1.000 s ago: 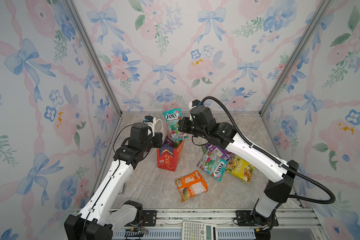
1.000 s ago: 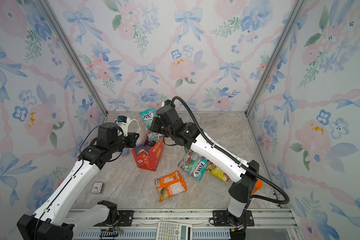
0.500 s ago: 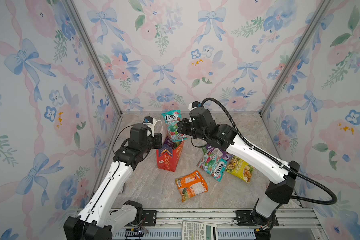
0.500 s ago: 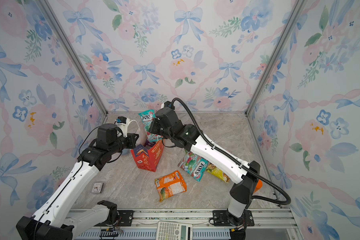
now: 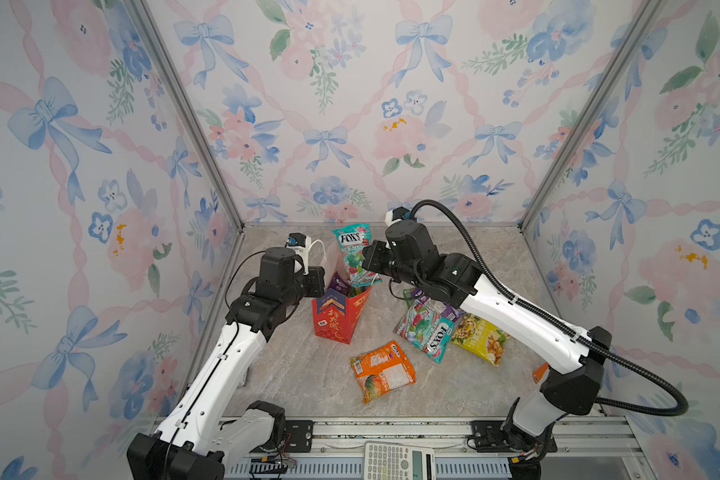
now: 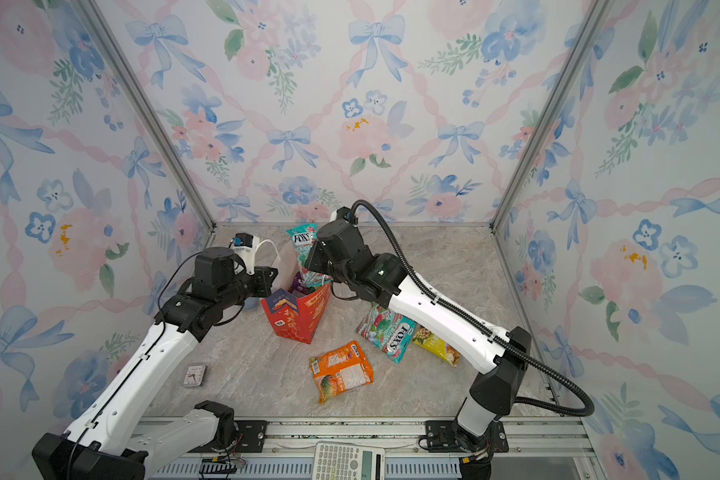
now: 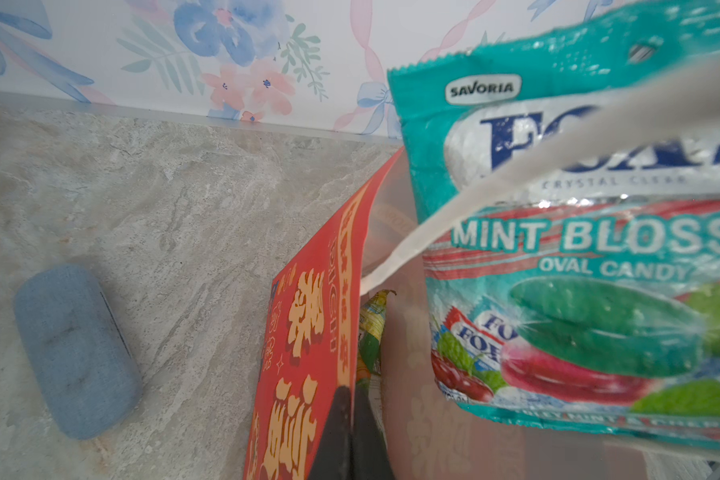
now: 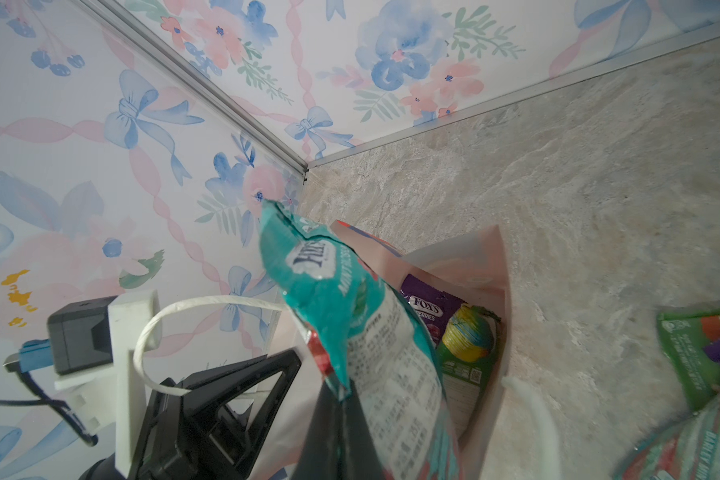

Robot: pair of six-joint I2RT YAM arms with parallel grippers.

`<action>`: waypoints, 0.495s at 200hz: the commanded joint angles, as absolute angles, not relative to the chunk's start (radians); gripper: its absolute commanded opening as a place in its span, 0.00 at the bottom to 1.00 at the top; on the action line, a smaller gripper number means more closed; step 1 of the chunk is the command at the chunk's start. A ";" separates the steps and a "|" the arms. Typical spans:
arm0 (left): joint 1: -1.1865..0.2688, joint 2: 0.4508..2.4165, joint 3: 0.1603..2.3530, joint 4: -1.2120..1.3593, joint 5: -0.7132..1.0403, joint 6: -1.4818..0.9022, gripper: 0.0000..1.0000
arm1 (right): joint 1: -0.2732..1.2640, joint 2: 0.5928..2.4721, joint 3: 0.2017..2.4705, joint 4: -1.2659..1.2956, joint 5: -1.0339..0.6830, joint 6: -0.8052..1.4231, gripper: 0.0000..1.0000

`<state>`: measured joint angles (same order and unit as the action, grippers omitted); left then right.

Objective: Place the snacks into the paper bag
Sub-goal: 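Lower the teal packet into the bag held by the left gripper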

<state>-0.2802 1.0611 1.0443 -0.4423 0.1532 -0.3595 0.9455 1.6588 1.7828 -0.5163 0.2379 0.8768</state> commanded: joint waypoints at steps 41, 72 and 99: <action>-0.268 1.039 1.039 -0.387 0.146 -0.341 0.00 | 0.952 1.594 1.712 -0.478 0.250 0.906 0.00; -0.266 1.041 1.040 -0.387 0.148 -0.341 0.00 | 0.951 1.587 1.691 -0.486 0.245 0.914 0.00; -0.264 1.041 1.040 -0.388 0.147 -0.341 0.00 | 0.951 1.563 1.663 -0.470 0.249 0.908 0.00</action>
